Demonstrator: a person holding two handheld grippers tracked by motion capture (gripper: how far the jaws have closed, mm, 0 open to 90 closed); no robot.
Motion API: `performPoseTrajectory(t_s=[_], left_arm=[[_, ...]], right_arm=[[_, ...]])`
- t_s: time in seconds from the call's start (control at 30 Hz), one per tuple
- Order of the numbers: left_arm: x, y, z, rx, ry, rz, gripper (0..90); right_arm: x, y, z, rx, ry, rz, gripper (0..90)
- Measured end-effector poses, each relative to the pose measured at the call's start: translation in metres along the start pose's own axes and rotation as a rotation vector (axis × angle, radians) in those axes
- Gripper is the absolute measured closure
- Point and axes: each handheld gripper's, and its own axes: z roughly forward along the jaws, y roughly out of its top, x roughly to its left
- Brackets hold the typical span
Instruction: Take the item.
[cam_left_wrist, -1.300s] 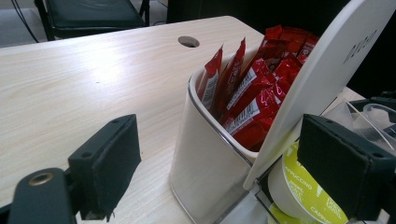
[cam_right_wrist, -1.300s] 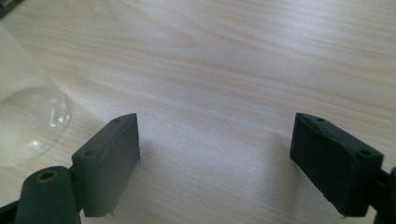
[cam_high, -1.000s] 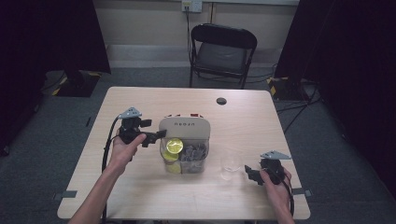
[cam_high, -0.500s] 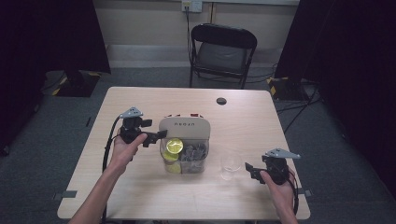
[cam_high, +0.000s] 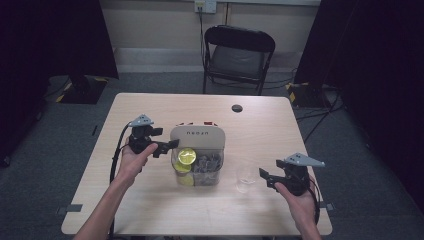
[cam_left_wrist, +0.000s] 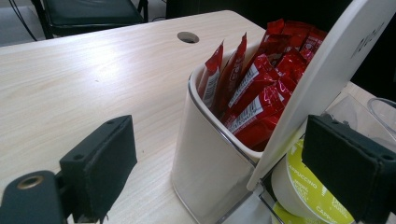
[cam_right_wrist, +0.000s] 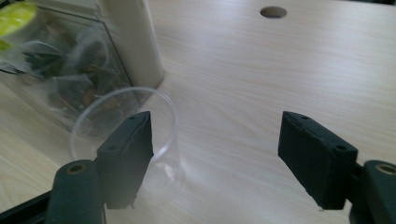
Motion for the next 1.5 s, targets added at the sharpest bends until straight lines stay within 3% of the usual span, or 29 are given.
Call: performPoseTrajectory(t_s=[0.13,0.4,0.67,1.2,1.5], left_arm=[[0.001,0.000,0.000,0.001,-0.005,-0.005,9.8],[0.000,0.000,0.000,0.008,0.003,0.001,9.8],[0.001,0.000,0.000,0.008,0.001,0.002,10.0],[0.001,0.000,0.000,0.008,0.001,0.001,10.0],[0.000,0.000,0.000,0.006,-0.004,-0.002,10.8]], right_arm=[[0.012,0.009,-0.001,-0.036,0.055,-0.014,28.3],[0.034,0.026,0.009,-0.055,0.133,-0.064,33.1],[0.050,0.041,0.018,-0.073,0.185,-0.102,37.3],[0.084,0.060,0.048,-0.059,0.306,-0.156,44.1],[0.101,0.064,0.071,-0.017,0.374,-0.182,56.1]])
